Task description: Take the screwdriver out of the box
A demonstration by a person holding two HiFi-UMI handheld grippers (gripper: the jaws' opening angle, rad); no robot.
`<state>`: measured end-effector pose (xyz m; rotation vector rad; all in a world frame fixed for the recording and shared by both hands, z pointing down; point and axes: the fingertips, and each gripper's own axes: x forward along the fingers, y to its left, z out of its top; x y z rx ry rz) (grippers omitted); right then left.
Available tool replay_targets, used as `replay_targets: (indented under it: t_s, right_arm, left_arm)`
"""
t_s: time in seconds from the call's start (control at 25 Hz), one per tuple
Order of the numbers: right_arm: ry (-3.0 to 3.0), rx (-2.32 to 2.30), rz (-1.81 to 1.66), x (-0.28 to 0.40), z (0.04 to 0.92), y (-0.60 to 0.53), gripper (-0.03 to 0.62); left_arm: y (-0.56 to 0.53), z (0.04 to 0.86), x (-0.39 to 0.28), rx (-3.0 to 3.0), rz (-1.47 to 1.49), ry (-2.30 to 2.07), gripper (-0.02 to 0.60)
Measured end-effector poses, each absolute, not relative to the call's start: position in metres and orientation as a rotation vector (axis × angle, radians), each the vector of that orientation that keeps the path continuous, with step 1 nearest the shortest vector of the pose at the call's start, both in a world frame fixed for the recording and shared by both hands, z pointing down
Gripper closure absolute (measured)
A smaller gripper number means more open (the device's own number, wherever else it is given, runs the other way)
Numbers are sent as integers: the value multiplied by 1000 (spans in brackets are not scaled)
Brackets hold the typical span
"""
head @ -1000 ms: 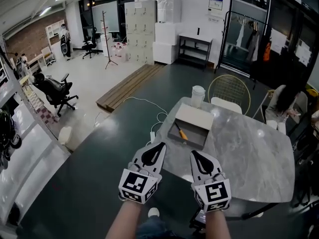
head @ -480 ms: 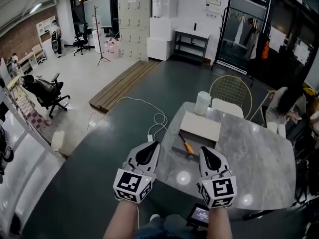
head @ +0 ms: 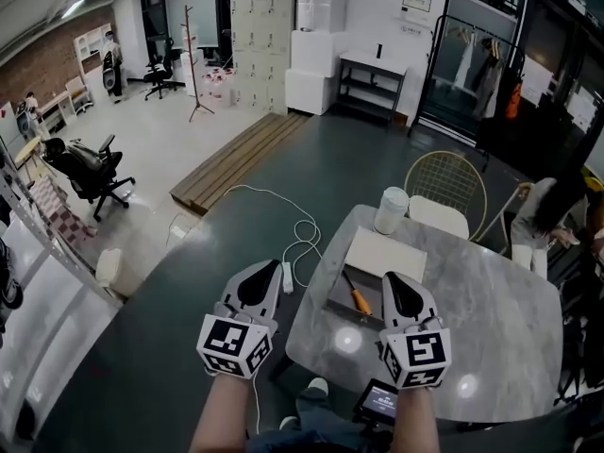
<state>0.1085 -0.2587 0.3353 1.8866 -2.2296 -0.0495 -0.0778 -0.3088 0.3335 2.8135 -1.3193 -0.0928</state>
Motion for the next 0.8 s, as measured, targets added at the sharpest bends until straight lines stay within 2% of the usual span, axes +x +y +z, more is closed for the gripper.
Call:
replay_targets:
  t_s: [0.36, 0.8]
  right_arm:
    - [-2272, 1800, 94, 131, 364, -320, 568]
    - [-2175, 1605, 422, 128, 490, -325, 568]
  left_arm:
    - [-364, 357, -60, 2742, -1, -1366, 569]
    - [-369, 481, -78, 2465, 221, -1388, 569]
